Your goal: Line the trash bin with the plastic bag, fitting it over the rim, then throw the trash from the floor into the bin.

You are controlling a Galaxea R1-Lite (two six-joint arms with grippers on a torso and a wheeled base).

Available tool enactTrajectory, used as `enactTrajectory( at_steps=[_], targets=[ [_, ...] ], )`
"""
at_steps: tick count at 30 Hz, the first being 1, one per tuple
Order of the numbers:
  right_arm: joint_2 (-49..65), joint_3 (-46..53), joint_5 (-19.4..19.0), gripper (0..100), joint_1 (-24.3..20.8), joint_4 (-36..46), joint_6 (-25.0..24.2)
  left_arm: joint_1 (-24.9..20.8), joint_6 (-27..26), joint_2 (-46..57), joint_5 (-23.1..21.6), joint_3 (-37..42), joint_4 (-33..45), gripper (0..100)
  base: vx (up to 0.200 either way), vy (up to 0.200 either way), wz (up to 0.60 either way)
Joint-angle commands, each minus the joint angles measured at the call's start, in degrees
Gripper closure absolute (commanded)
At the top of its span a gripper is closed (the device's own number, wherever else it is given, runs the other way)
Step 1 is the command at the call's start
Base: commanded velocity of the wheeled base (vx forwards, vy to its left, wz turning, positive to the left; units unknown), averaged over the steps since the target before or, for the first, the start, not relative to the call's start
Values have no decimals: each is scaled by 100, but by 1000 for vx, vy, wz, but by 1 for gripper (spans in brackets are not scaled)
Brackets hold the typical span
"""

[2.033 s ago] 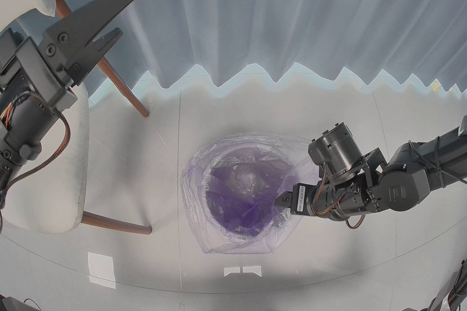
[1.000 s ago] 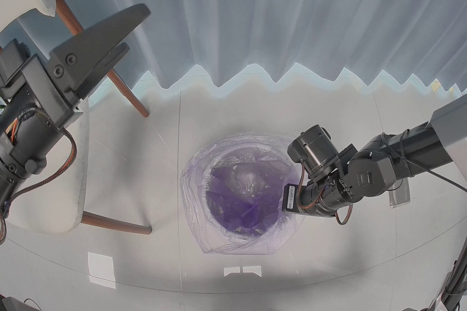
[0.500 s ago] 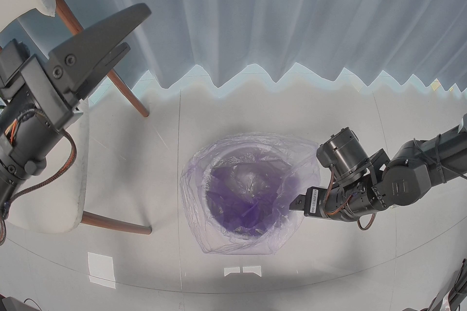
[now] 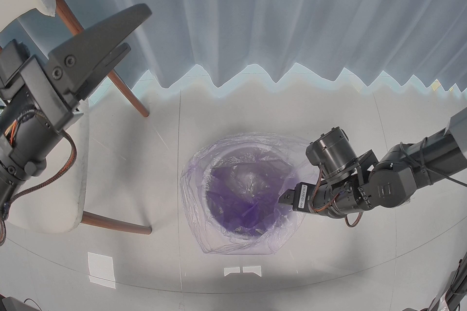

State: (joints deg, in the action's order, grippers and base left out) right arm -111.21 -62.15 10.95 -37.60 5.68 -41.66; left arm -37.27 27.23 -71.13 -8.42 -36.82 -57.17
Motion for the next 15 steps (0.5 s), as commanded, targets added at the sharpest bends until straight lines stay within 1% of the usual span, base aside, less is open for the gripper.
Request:
enactTrajectory(
  at_steps=[1, 6, 12, 15],
  targets=[
    [-586, -368, 83, 100, -90, -6, 8, 0, 1, -6, -1, -1, -4, 0, 0, 0, 0],
    [-533, -403, 145, 100, -116, 38, 17, 0, 1, -15, -1, 8, -4, 0, 0, 0, 0],
    [-5, 27, 153, 100, -72, 38, 35, 0, 1, -24, -1, 43, -4, 0, 0, 0, 0],
    [126, 335, 145, 100, 68, 21, 43, 0, -8, -24, -1, 60, -4, 0, 0, 0, 0]
  ],
)
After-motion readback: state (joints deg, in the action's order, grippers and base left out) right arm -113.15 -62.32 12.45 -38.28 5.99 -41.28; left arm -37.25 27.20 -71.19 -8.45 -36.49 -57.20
